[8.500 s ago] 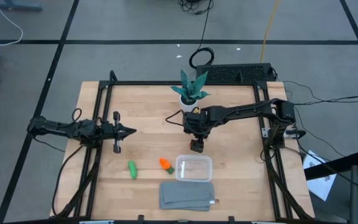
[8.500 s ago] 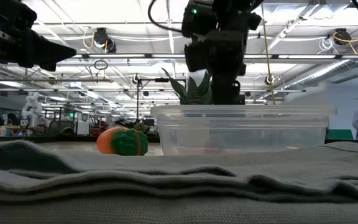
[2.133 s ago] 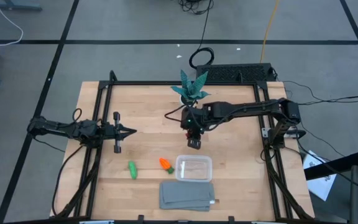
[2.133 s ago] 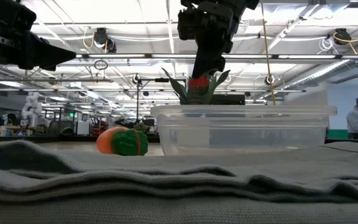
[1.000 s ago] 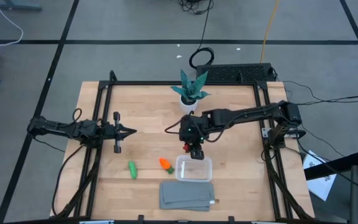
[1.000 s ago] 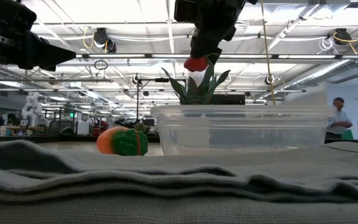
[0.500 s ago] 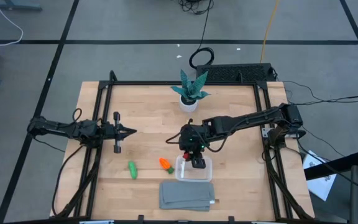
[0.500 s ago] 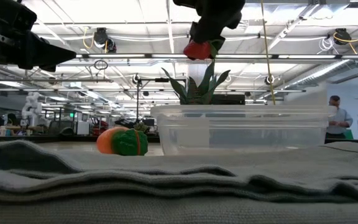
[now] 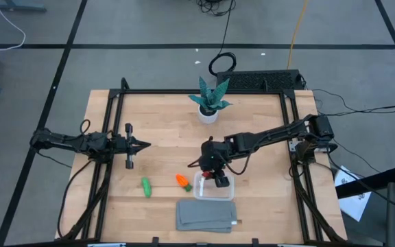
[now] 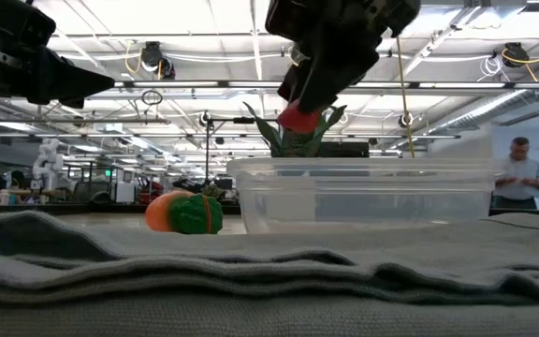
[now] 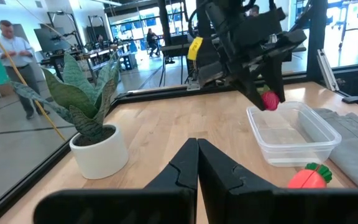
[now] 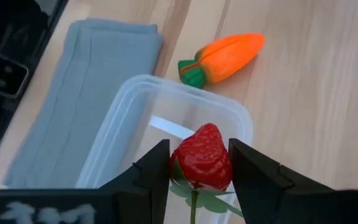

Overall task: Pick and placing Produce into tupperware
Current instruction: Put the red strawberry into the container

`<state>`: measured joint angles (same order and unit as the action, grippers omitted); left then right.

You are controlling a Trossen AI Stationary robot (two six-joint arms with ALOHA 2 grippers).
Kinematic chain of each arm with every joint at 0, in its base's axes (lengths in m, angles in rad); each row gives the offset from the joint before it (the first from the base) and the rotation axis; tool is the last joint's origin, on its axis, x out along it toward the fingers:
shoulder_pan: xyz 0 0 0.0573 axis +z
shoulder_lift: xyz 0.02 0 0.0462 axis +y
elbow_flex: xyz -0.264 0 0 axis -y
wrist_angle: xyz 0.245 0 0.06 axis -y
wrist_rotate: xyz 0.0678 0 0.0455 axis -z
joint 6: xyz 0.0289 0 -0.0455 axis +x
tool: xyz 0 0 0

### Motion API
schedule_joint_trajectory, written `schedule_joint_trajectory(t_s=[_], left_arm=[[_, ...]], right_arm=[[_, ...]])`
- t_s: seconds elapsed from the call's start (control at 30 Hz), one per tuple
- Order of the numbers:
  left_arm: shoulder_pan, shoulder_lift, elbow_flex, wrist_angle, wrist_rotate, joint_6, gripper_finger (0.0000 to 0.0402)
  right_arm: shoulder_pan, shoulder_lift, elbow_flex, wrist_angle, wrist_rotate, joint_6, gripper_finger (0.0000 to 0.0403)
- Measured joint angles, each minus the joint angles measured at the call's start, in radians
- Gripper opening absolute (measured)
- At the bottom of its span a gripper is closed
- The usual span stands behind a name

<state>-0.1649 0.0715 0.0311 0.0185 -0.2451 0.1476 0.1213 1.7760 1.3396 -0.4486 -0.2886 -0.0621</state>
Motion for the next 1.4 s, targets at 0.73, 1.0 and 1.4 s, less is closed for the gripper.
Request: schedule_joint_trajectory(t_s=[0.73,1.0,1.4], left_arm=[[0.000,0.000,0.000,-0.018,0.000,0.001,0.0010],[0.000,0.000,0.000,-0.021,0.001,0.001,0.0010],[0.000,0.000,0.000,-0.021,0.001,-0.001,0.0010]], right_arm=[[0.047,0.091,0.001,0.105,-0.005,0.021,0.0135],[0.060,0.143,0.000,0.121,-0.005,0.012,0.0135],[0.067,0.155,0.001,0.098,-0.005,0.015,0.0135]])
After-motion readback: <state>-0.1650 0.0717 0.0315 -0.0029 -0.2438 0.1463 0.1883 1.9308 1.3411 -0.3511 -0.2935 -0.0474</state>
